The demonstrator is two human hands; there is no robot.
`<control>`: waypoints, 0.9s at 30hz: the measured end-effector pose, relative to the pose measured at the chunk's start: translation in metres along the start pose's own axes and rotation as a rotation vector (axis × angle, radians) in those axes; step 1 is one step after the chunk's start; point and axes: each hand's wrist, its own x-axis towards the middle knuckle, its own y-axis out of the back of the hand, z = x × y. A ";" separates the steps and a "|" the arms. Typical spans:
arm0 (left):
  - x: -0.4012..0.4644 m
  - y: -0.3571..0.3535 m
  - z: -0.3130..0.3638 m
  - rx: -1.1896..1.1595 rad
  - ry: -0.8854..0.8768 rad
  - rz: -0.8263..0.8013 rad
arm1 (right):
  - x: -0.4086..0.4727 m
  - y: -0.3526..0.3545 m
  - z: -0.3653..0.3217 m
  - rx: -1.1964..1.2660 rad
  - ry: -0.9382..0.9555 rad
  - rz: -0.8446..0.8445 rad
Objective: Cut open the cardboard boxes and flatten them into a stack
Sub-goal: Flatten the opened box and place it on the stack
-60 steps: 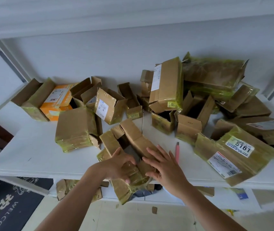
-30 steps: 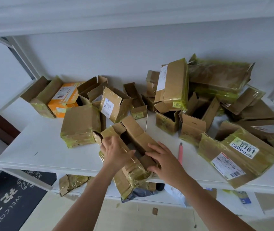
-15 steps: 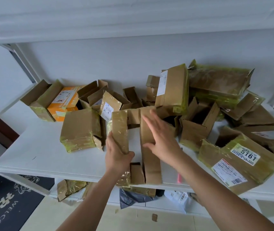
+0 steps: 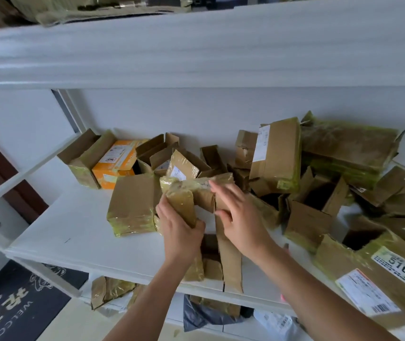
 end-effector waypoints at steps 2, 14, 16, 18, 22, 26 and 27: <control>-0.004 -0.001 0.003 -0.002 -0.009 -0.062 | 0.002 0.006 -0.004 -0.131 -0.042 0.020; -0.004 0.001 -0.006 0.033 -0.016 -0.073 | 0.005 -0.007 0.004 -0.151 -0.038 0.099; -0.001 0.009 -0.009 -0.013 -0.034 -0.152 | 0.006 -0.006 0.013 -0.157 -0.056 0.133; -0.001 0.016 -0.010 0.014 -0.033 -0.218 | 0.008 -0.002 0.024 -0.162 -0.077 0.141; 0.006 0.026 -0.012 -0.040 0.061 -0.278 | 0.010 0.006 0.028 -0.384 -0.086 0.068; 0.013 0.035 -0.002 -0.052 0.079 -0.293 | 0.011 0.008 0.023 -0.612 -0.094 0.080; 0.013 0.037 0.001 -0.048 0.070 -0.298 | 0.011 0.007 0.022 -0.628 -0.096 0.086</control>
